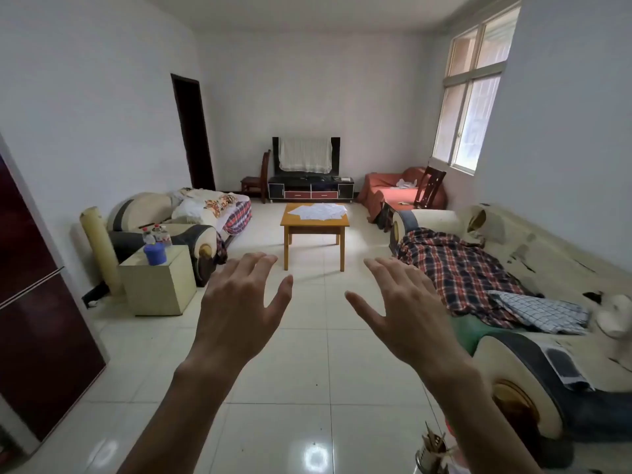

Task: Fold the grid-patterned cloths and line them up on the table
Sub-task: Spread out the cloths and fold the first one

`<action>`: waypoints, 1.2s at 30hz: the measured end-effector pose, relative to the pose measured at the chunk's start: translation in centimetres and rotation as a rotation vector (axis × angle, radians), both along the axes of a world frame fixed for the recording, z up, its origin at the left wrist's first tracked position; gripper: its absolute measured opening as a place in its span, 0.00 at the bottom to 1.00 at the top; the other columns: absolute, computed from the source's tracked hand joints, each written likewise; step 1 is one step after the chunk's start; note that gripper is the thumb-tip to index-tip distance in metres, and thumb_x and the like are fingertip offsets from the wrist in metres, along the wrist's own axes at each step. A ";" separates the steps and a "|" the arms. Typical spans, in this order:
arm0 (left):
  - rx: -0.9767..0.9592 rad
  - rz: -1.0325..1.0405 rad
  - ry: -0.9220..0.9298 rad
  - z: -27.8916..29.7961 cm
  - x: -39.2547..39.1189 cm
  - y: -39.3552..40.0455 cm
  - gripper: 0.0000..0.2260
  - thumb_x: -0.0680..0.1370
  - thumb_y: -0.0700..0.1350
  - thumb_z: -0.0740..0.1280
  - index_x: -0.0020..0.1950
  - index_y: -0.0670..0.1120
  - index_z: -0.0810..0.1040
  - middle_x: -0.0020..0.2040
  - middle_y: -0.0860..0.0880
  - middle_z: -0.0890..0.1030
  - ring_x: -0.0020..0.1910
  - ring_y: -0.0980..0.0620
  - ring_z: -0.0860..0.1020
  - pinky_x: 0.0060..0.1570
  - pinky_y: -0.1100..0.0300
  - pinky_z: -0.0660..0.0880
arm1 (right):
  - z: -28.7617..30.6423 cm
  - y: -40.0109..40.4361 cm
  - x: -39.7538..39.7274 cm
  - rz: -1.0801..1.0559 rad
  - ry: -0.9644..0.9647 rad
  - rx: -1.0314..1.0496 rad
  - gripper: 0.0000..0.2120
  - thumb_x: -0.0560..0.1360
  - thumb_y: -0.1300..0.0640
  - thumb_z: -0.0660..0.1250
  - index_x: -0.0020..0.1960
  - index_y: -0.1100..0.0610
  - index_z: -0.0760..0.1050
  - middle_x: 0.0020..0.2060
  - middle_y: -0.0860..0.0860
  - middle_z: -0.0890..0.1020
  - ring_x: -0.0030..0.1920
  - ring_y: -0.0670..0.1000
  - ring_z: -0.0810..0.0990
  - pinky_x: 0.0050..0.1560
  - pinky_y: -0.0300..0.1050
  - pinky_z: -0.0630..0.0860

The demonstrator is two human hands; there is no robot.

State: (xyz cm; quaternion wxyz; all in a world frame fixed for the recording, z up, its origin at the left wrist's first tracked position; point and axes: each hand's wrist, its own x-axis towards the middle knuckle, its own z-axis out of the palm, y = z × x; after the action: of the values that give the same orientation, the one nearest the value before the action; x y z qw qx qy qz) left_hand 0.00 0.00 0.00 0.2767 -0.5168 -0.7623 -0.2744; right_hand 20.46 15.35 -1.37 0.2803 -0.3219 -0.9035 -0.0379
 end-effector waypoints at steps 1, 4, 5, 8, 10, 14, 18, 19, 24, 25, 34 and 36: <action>-0.003 -0.014 -0.018 0.0 -0.7 1.4 0.26 0.82 0.61 0.57 0.66 0.44 0.81 0.63 0.44 0.84 0.61 0.43 0.82 0.57 0.43 0.80 | 0.0 1.3 -0.7 0.008 -0.004 -0.012 0.39 0.80 0.27 0.49 0.79 0.53 0.68 0.75 0.53 0.75 0.76 0.55 0.71 0.77 0.55 0.63; -0.017 0.008 -0.045 0.6 -2.9 5.9 0.26 0.82 0.61 0.57 0.66 0.44 0.81 0.63 0.44 0.84 0.61 0.43 0.82 0.58 0.45 0.80 | 0.4 5.6 -3.3 0.001 0.018 -0.001 0.37 0.81 0.29 0.51 0.78 0.53 0.69 0.73 0.53 0.76 0.75 0.56 0.73 0.75 0.55 0.66; -0.015 0.012 -0.044 0.6 -3.7 7.5 0.26 0.82 0.61 0.57 0.66 0.44 0.81 0.62 0.44 0.84 0.61 0.43 0.83 0.57 0.45 0.80 | 0.5 7.2 -4.2 0.005 0.028 0.004 0.36 0.81 0.29 0.52 0.78 0.53 0.70 0.73 0.53 0.77 0.74 0.56 0.74 0.75 0.55 0.67; 0.005 0.029 -0.024 0.9 -6.2 11.7 0.25 0.82 0.61 0.57 0.66 0.44 0.80 0.62 0.45 0.84 0.61 0.44 0.82 0.57 0.45 0.80 | 1.2 12.0 -6.7 0.038 0.045 0.013 0.37 0.81 0.29 0.50 0.78 0.53 0.69 0.73 0.53 0.76 0.74 0.56 0.73 0.75 0.55 0.67; 0.015 0.051 -0.024 1.2 -7.6 14.0 0.25 0.82 0.61 0.57 0.66 0.45 0.80 0.62 0.46 0.83 0.60 0.45 0.82 0.56 0.46 0.80 | 1.5 14.8 -8.4 0.045 0.035 0.015 0.38 0.80 0.29 0.49 0.78 0.53 0.68 0.74 0.53 0.75 0.75 0.55 0.73 0.76 0.54 0.65; 0.013 0.060 -0.026 1.2 -10.7 18.5 0.24 0.82 0.60 0.58 0.67 0.45 0.80 0.63 0.45 0.83 0.61 0.44 0.82 0.57 0.46 0.79 | 1.9 19.8 -11.9 0.056 0.037 0.006 0.37 0.81 0.29 0.50 0.79 0.53 0.68 0.74 0.54 0.75 0.75 0.55 0.72 0.77 0.55 0.65; -0.007 0.078 -0.052 0.8 -14.5 22.8 0.24 0.83 0.61 0.58 0.68 0.46 0.79 0.64 0.46 0.82 0.63 0.45 0.81 0.60 0.46 0.78 | 1.9 24.3 -15.7 0.051 0.017 -0.004 0.37 0.81 0.30 0.51 0.79 0.53 0.67 0.75 0.54 0.74 0.75 0.55 0.72 0.77 0.55 0.64; -0.015 0.079 -0.059 0.6 -15.5 24.0 0.24 0.83 0.61 0.57 0.69 0.46 0.79 0.65 0.46 0.82 0.64 0.46 0.80 0.61 0.46 0.77 | 1.8 25.5 -16.7 0.054 0.017 -0.008 0.37 0.81 0.30 0.50 0.79 0.53 0.67 0.75 0.53 0.74 0.75 0.55 0.72 0.77 0.55 0.64; -0.016 0.062 -0.067 -0.5 -21.3 29.6 0.26 0.82 0.62 0.56 0.68 0.46 0.79 0.64 0.46 0.82 0.63 0.45 0.80 0.60 0.45 0.78 | 0.9 31.1 -22.6 0.050 0.031 -0.012 0.37 0.81 0.29 0.50 0.79 0.53 0.68 0.74 0.53 0.75 0.74 0.54 0.73 0.76 0.55 0.66; -0.012 0.059 -0.068 -0.7 -22.8 30.9 0.26 0.82 0.62 0.56 0.68 0.45 0.79 0.64 0.45 0.82 0.63 0.45 0.80 0.60 0.45 0.78 | 0.6 32.4 -24.2 0.049 0.029 -0.014 0.37 0.81 0.30 0.50 0.79 0.53 0.68 0.74 0.52 0.75 0.74 0.54 0.73 0.76 0.54 0.66; -0.017 0.051 -0.081 -1.5 -37.6 42.8 0.25 0.83 0.61 0.57 0.67 0.45 0.80 0.64 0.45 0.83 0.63 0.44 0.80 0.59 0.45 0.78 | 0.2 43.7 -38.8 0.032 0.040 -0.020 0.35 0.81 0.30 0.51 0.78 0.51 0.68 0.73 0.50 0.76 0.73 0.53 0.73 0.75 0.54 0.67; -0.031 0.046 -0.072 -1.6 -41.0 45.4 0.24 0.83 0.60 0.58 0.68 0.46 0.80 0.65 0.46 0.82 0.65 0.45 0.79 0.62 0.45 0.77 | 0.2 46.0 -41.8 0.017 0.043 -0.013 0.35 0.82 0.30 0.51 0.79 0.51 0.68 0.73 0.50 0.75 0.73 0.52 0.72 0.75 0.53 0.67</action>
State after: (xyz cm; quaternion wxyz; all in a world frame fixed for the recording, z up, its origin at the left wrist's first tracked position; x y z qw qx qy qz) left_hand -40.97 45.41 -1.60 0.2474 -0.4934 -0.7875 -0.2744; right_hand -21.37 61.38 -1.20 0.2980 -0.3167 -0.9002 -0.0226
